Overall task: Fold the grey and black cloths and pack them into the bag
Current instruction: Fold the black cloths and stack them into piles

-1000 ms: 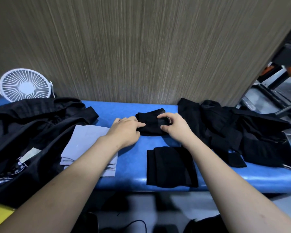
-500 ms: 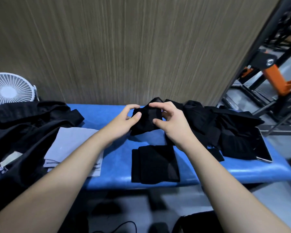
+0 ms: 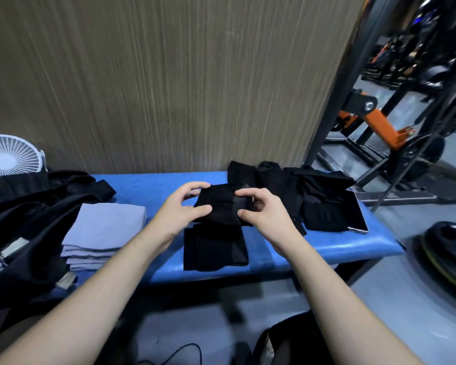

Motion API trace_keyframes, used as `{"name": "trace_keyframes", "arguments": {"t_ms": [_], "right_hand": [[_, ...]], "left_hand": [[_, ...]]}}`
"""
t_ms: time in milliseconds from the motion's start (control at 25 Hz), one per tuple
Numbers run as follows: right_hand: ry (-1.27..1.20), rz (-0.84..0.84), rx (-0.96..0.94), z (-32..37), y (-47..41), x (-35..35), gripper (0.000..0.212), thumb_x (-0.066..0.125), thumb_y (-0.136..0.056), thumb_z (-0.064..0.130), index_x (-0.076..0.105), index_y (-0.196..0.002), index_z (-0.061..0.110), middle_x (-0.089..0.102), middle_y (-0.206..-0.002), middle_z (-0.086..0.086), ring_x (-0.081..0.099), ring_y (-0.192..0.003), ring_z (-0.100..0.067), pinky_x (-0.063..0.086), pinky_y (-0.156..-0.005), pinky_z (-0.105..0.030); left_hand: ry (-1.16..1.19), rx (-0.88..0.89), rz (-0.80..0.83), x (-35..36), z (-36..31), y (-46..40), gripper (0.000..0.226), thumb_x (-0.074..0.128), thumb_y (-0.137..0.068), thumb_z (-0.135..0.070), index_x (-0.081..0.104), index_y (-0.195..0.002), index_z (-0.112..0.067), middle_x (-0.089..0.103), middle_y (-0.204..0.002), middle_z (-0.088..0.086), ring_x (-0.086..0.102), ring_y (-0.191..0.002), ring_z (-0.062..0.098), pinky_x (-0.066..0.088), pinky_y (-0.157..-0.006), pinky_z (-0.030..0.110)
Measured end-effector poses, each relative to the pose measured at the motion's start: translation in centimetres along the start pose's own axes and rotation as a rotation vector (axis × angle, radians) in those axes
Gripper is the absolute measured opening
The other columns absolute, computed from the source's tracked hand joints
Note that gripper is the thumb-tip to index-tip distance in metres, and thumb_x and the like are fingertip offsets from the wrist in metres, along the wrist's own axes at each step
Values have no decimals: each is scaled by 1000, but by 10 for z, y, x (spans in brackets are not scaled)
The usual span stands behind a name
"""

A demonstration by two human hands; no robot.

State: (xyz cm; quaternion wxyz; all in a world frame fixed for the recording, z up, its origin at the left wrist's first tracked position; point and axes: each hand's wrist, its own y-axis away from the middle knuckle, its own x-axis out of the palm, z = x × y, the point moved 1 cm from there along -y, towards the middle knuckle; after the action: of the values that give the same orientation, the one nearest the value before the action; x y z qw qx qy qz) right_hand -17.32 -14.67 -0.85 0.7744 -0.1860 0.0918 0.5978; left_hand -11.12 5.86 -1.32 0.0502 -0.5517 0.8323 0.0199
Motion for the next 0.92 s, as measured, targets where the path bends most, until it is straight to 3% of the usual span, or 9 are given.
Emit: {"name": "trace_keyframes", "arguments": {"t_ms": [80, 160, 320, 440, 520, 680, 800, 920], "right_hand": [[14, 23, 55, -5, 10, -4, 36, 75, -73, 12, 74, -100, 36, 55, -91, -8, 56, -76, -22, 56, -81, -41], [9, 32, 80, -8, 14, -8, 31, 75, -73, 17, 75, -97, 37, 59, -96, -11, 62, -80, -28, 58, -81, -42], [239, 133, 102, -21, 21, -9, 25, 74, -83, 13, 73, -105, 26, 58, -93, -9, 59, -68, -12, 53, -68, -27], [407, 337, 141, -30, 25, -6, 29, 72, -85, 14, 69, -113, 22, 56, -72, 3, 49, -49, -1, 45, -59, -20], [416, 360, 148, -31, 24, -7, 32, 72, -86, 15, 67, -116, 24, 53, -68, 10, 49, -47, 0, 44, -59, -17], [440, 407, 116, -28, 21, 6, 41, 75, -84, 18, 63, -123, 23, 57, -84, 16, 53, -62, 4, 48, -74, -23], [460, 432, 120, -23, 17, 24, 50, 79, -81, 20, 61, -127, 23, 56, -99, 4, 52, -70, -1, 43, -77, -22], [487, 444, 84, -17, 13, 47, 58, 80, -80, 22, 57, -133, 22, 48, -113, -1, 52, -81, -7, 38, -79, -17]], "left_hand": [[-86, 47, -64, 3, 3, 17, 39, 73, -85, -7, 70, -110, -37, 54, -137, -15, 65, -78, 18, 51, -83, 32], [-206, 94, -69, 6, 9, 28, 32, 75, -85, -7, 72, -104, -33, 52, -136, -19, 56, -76, 15, 47, -81, 21], [-432, 91, -72, 15, 27, 30, 24, 74, -84, -9, 71, -97, -29, 53, -131, -12, 56, -85, 10, 47, -92, 25], [-728, 25, -43, 18, 41, 30, 20, 68, -88, -17, 70, -106, -24, 49, -129, -7, 57, -111, 14, 42, -100, 28], [-843, 0, -37, 18, 44, 33, 20, 65, -91, -25, 66, -111, -25, 46, -126, -9, 54, -118, 17, 40, -99, 28], [-949, -14, -43, 16, 38, 40, 28, 57, -95, -36, 61, -120, -23, 41, -138, -8, 52, -123, 19, 42, -96, 31], [-1218, 13, -84, 13, 37, 44, 38, 52, -97, -40, 61, -127, -18, 38, -149, -3, 46, -130, 25, 39, -104, 38], [-1486, 198, -144, 2, 41, 44, 30, 69, -83, -36, 72, -102, -13, 56, -131, 4, 47, -124, 29, 30, -99, 38]]}}
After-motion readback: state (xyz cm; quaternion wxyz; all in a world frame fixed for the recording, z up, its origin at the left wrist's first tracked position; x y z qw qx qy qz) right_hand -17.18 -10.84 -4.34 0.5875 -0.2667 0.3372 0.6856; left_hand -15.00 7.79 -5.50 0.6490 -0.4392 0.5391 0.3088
